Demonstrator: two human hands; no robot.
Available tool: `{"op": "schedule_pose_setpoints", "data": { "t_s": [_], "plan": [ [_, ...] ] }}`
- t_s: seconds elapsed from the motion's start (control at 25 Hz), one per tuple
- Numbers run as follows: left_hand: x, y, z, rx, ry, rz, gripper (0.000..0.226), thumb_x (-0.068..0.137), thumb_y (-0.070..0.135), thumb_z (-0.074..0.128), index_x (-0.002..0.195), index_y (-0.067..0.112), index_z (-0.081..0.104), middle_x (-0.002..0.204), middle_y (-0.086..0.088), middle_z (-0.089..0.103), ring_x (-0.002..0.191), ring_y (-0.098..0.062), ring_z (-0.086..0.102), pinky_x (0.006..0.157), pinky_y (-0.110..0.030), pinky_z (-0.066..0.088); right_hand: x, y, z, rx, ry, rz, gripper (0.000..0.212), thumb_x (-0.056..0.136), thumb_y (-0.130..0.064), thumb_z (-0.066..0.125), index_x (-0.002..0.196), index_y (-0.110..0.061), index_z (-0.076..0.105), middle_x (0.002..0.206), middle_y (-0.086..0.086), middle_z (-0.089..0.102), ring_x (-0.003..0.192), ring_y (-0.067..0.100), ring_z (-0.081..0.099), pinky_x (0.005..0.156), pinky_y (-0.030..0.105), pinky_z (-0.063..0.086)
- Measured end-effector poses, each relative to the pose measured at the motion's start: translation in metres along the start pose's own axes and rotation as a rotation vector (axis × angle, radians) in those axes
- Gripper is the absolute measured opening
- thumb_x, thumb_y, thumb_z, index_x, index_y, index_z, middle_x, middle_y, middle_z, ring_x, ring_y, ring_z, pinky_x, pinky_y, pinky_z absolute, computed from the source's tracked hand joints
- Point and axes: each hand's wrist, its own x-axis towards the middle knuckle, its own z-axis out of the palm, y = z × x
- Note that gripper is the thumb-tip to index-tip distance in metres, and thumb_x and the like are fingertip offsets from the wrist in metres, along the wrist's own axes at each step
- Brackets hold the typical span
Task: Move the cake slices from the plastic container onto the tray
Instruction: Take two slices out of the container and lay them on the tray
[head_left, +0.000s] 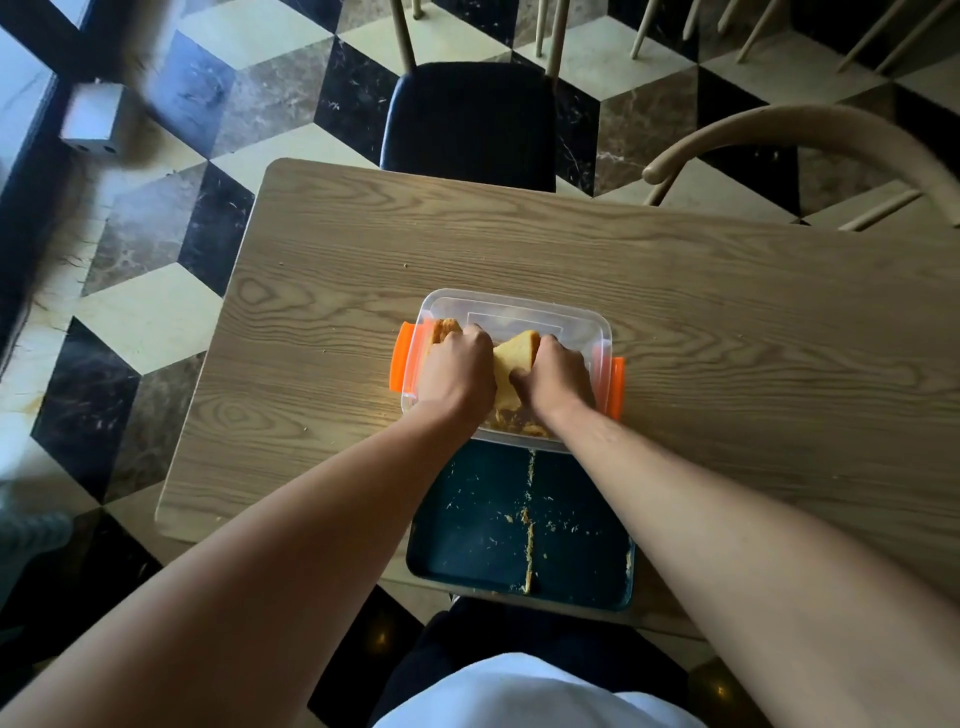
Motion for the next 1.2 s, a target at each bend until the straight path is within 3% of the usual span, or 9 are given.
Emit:
{"op": "schedule_pose_setpoints", "data": {
  "t_s": [0.28, 0.36, 0.44, 0.52, 0.68, 0.84, 0.96, 1.04, 1.2],
  "plan": [
    [-0.020, -0.001, -0.024, -0.024, 0.104, 0.009, 0.015, 0.073, 0.000, 0.057, 0.079, 0.010, 0.047, 0.079, -0.020, 0.061, 0.059, -0.026, 0.042, 0.054, -0.034, 0.035, -0.031, -0.007, -0.031, 0.014, 0.137, -0.025, 0.034, 0.085, -0.029, 0.068, 0.109, -0.008, 0.058, 0.104, 0.015, 0.071, 0.083, 0.031, 0.061, 0.066, 0.031, 0.042],
    [-0.029, 0.001, -0.033, -0.105, 0.164, 0.028, 0.011, 0.072, 0.003, 0.059, 0.080, 0.008, 0.052, 0.081, -0.021, 0.064, 0.059, -0.033, 0.048, 0.055, -0.033, 0.037, -0.045, -0.007, -0.044, 0.049, 0.194, -0.024, 0.032, 0.082, -0.030, 0.066, 0.104, -0.009, 0.058, 0.104, 0.016, 0.070, 0.093, 0.036, 0.063, 0.071, 0.035, 0.047],
    [-0.041, 0.003, -0.042, -0.191, 0.207, 0.058, 0.017, 0.072, 0.007, 0.062, 0.089, 0.005, 0.060, 0.084, -0.019, 0.067, 0.072, -0.039, 0.059, 0.058, -0.035, 0.044, -0.060, -0.005, -0.055, 0.119, 0.238, -0.020, 0.032, 0.080, -0.029, 0.066, 0.104, -0.010, 0.058, 0.105, 0.015, 0.069, 0.094, 0.036, 0.064, 0.071, 0.035, 0.050],
    [-0.055, 0.002, -0.052, -0.278, 0.239, 0.058, 0.025, 0.072, 0.010, 0.064, 0.097, 0.008, 0.064, 0.087, -0.014, 0.070, 0.078, -0.037, 0.063, 0.065, -0.036, 0.053, -0.078, -0.004, -0.063, 0.201, 0.285, -0.024, 0.031, 0.079, -0.028, 0.067, 0.104, -0.010, 0.059, 0.101, 0.012, 0.069, 0.084, 0.032, 0.064, 0.061, 0.029, 0.045],
    [-0.089, -0.008, -0.061, -0.380, 0.318, 0.047, 0.031, 0.077, 0.015, 0.062, 0.108, 0.017, 0.067, 0.091, -0.009, 0.074, 0.080, -0.032, 0.066, 0.071, -0.036, 0.055, -0.115, 0.006, -0.075, 0.331, 0.338, -0.062, 0.025, 0.079, -0.027, 0.066, 0.096, -0.010, 0.059, 0.087, 0.007, 0.067, 0.072, 0.025, 0.064, 0.055, 0.033, 0.052],
    [-0.126, -0.023, -0.065, -0.500, 0.391, 0.048, 0.025, 0.076, 0.016, 0.066, 0.101, 0.017, 0.068, 0.086, -0.001, 0.074, 0.079, -0.028, 0.067, 0.074, -0.038, 0.055, -0.148, 0.038, -0.077, 0.369, 0.378, -0.043, 0.020, 0.079, -0.027, 0.068, 0.092, -0.014, 0.062, 0.077, -0.003, 0.065, 0.063, 0.011, 0.059, 0.044, 0.021, 0.041],
    [-0.151, -0.040, -0.060, -0.646, 0.351, 0.050, 0.019, 0.075, 0.017, 0.072, 0.094, 0.019, 0.069, 0.082, 0.009, 0.072, 0.074, -0.014, 0.070, 0.069, -0.033, 0.058, -0.169, 0.069, -0.071, 0.422, 0.379, -0.015, 0.019, 0.078, -0.028, 0.070, 0.090, -0.015, 0.063, 0.077, -0.009, 0.067, 0.064, 0.004, 0.061, 0.043, 0.013, 0.040],
    [-0.167, -0.054, -0.049, -0.759, 0.260, 0.072, 0.020, 0.077, 0.015, 0.075, 0.095, 0.021, 0.070, 0.085, 0.012, 0.073, 0.074, -0.005, 0.070, 0.066, -0.031, 0.061, -0.181, 0.085, -0.063, 0.469, 0.360, -0.006, 0.019, 0.078, -0.031, 0.070, 0.090, -0.018, 0.064, 0.081, -0.011, 0.069, 0.067, 0.001, 0.063, 0.049, 0.016, 0.045],
    [-0.190, -0.078, -0.012, -0.932, 0.089, 0.002, 0.023, 0.078, 0.006, 0.077, 0.092, 0.023, 0.070, 0.086, 0.006, 0.074, 0.081, -0.009, 0.071, 0.065, -0.023, 0.059, -0.199, 0.108, -0.038, 0.543, 0.263, 0.025, 0.014, 0.079, -0.034, 0.069, 0.089, -0.026, 0.063, 0.082, -0.014, 0.071, 0.069, -0.006, 0.065, 0.051, 0.012, 0.045]
  ]
}}
